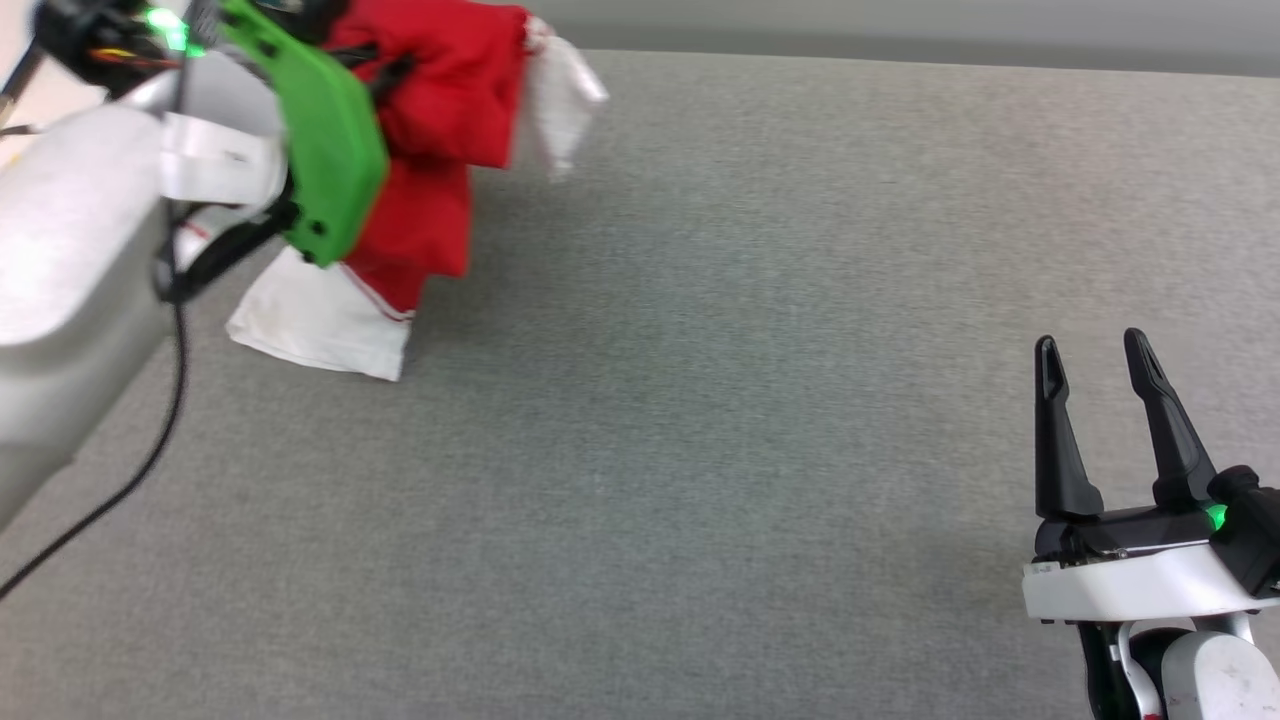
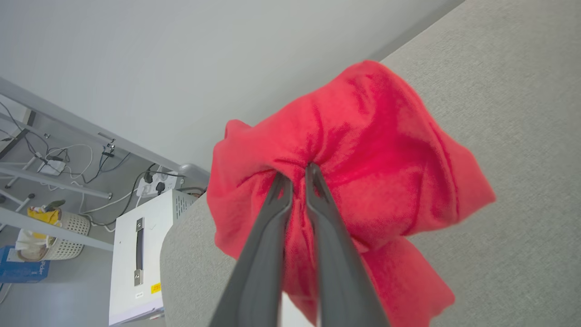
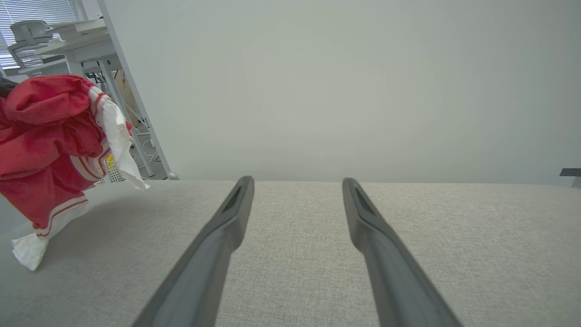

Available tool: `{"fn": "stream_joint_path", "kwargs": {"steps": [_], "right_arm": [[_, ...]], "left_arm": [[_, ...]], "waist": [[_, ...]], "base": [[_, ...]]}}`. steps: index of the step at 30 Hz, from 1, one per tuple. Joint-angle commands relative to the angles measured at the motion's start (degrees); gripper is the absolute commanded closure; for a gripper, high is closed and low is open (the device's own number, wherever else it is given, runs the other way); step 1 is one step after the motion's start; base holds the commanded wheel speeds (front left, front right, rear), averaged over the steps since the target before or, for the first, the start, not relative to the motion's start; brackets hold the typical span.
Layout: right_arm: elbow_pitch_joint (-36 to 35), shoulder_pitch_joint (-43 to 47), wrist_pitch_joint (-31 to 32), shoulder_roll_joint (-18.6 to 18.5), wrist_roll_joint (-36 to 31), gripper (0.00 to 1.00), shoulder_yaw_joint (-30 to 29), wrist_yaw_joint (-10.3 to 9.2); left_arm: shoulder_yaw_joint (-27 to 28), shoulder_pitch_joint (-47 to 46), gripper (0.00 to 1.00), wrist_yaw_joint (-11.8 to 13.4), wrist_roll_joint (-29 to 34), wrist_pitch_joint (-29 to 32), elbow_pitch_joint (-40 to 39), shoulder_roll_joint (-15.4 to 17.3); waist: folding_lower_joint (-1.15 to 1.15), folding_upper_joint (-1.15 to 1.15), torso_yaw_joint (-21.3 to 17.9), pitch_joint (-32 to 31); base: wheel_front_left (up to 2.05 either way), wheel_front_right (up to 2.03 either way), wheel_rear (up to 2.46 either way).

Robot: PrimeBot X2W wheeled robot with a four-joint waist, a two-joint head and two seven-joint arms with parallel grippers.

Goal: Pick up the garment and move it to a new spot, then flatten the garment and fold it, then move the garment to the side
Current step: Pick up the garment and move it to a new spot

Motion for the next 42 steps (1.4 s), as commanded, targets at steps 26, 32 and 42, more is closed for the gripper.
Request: {"fn": "stream_joint_path", "kwargs": {"steps": [26, 32, 42], "right_arm": [[-0.1, -0.6, -0.3, -0.1, 2.9, 0.00, -3.5, -0.05], [0.2, -1.0, -0.3, -0.1, 2.7, 0.00, -3.2, -0.05], [1.2, 1.5, -0.3, -0.1, 1.8, 0.00, -3.4, -0.05]], "left_arm": [[-9.1, 13.4, 1.00, -0.1, 9.8, -11.0, 5.1, -25.5], [-9.1, 23.5, 1.00, -0.1, 13.3, -8.6, 8.2, -28.5], [-8.1, 23.8, 0.00, -0.1, 13.7, -20.6, 14.0, -32.0]], "waist": [[0.00, 0.00, -10.8, 2.3], [0.00, 0.00, -10.3, 2.0], [0.00, 0.00, -8.9, -2.2]], "base": [[0.00, 0.00, 0.00], [0.00, 0.00, 0.00], [0.00, 0.00, 0.00]]}}
